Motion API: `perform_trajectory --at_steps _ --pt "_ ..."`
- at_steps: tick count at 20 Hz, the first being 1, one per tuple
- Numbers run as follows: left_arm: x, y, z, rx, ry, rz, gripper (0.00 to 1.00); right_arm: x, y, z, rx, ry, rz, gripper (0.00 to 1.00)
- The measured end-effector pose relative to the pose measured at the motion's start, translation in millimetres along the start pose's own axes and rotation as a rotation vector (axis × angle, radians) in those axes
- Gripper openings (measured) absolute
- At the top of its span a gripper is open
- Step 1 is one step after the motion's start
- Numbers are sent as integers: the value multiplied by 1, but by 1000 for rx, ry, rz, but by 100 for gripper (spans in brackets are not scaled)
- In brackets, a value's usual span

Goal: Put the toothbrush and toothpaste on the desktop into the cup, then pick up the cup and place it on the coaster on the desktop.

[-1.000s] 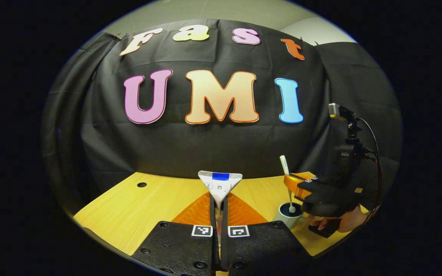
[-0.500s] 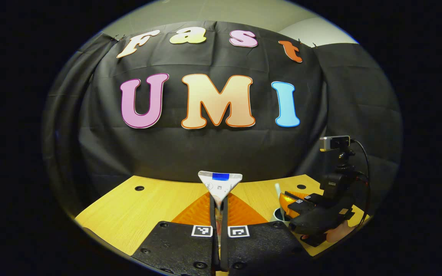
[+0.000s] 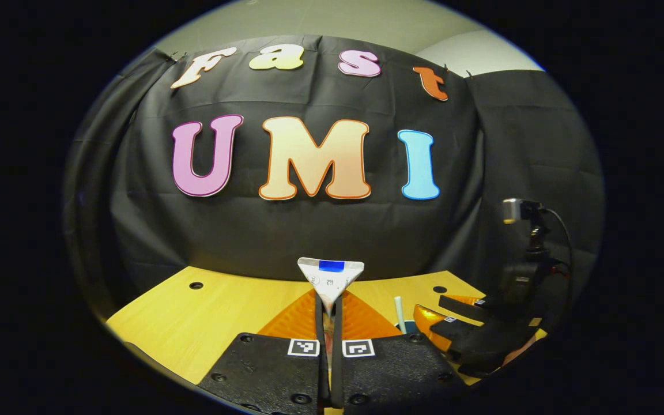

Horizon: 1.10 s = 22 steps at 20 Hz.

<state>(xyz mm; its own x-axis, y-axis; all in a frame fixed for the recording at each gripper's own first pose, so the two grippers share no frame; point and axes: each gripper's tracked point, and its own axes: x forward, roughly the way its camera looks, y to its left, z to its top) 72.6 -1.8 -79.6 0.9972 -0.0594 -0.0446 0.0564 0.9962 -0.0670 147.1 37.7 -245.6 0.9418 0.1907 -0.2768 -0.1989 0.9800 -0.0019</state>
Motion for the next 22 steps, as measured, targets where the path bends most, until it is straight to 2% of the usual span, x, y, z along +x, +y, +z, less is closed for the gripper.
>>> perform_trajectory --at_steps 5,10,12,16,20,22 --pt "19 -29 0 -16 -20 -31 0 -54 -29 4 -26 16 -16 83" --pt "46 -62 5 -34 -53 -69 0 -83 -48 -8 -38 47 -16 86" --pt "56 -77 6 -34 -68 -94 0 -90 -54 -15 -25 59 -23 94" --pt "75 -95 2 -65 -78 -118 0 -99 -69 -36 -38 102 -35 95" --pt "90 -103 -17 -85 -49 -120 0 -107 -100 -50 -23 135 -87 100" --pt "93 -108 -30 -87 -32 -123 0 -110 -114 -54 -11 145 -115 98"
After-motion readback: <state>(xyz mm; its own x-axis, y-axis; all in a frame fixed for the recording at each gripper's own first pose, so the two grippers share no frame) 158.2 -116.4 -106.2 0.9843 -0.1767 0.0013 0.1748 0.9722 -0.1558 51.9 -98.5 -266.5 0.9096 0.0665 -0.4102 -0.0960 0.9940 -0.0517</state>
